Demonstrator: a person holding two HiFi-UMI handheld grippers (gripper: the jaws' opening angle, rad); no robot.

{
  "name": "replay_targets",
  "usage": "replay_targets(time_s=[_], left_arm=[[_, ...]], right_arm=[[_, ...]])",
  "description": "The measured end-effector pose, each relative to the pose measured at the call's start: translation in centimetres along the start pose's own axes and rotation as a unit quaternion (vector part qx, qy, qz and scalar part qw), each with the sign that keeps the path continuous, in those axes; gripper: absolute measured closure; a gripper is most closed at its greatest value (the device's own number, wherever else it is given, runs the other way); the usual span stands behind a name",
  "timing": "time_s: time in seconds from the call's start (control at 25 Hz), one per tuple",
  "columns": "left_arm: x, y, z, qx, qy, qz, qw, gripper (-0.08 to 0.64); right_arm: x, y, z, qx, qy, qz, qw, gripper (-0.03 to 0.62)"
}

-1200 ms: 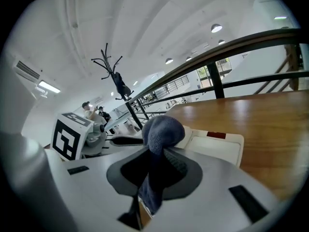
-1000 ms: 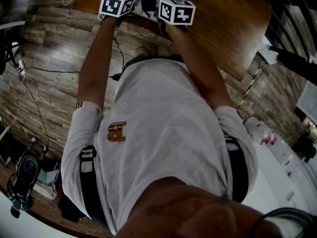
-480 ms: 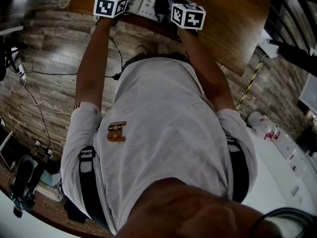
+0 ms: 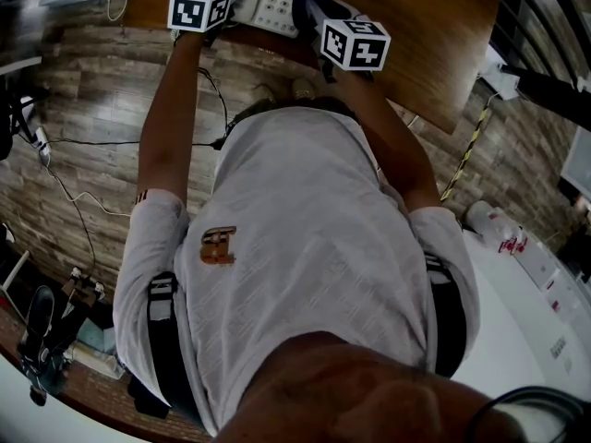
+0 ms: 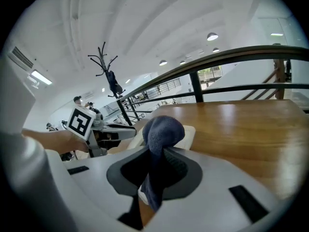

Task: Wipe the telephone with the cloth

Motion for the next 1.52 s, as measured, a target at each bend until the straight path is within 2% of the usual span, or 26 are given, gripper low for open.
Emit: replay_targets(time_s=[0.28, 0.52, 0.68, 0.92, 1.52], left_arm=[[-0.4, -0.4, -0.1, 0.003, 0.003, -0.004, 1.0000, 0.451], [-0.2, -0.5, 0.0, 0.006, 0.007, -0.009, 0.9999, 0.451], [0.1, -0.2, 0.1, 0.008, 0.009, -0.012, 0.9999, 0.451], [-0.4, -0.1, 0.0, 0.011, 0.008, -0.016, 0.9998, 0.451], [-0.2, -1.1, -0.2, 0.015, 0.000, -0.010, 0.9998, 0.451]], right_arm=[[1.6, 5.0, -0.8, 0.023, 0.018, 0.071, 0.997, 0.520], [3.8, 7.3, -1.6, 0.062, 0.039, 0.092, 0.993, 0.520], [5.4, 7.6, -2.2, 0.063, 0.050, 0.081, 0.993, 0.520], [5.5, 7.2, -2.8, 0.028, 0.053, 0.057, 0.997, 0.520], [0.6, 0.5, -4.9, 0.020, 0.066, 0.003, 0.998, 0.520]])
Point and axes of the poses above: the fingertips, and each gripper's own axes: x forward along the fingers, y to its left, z out of its top, the point moved 9 cm from there along -x, backward along the fingers
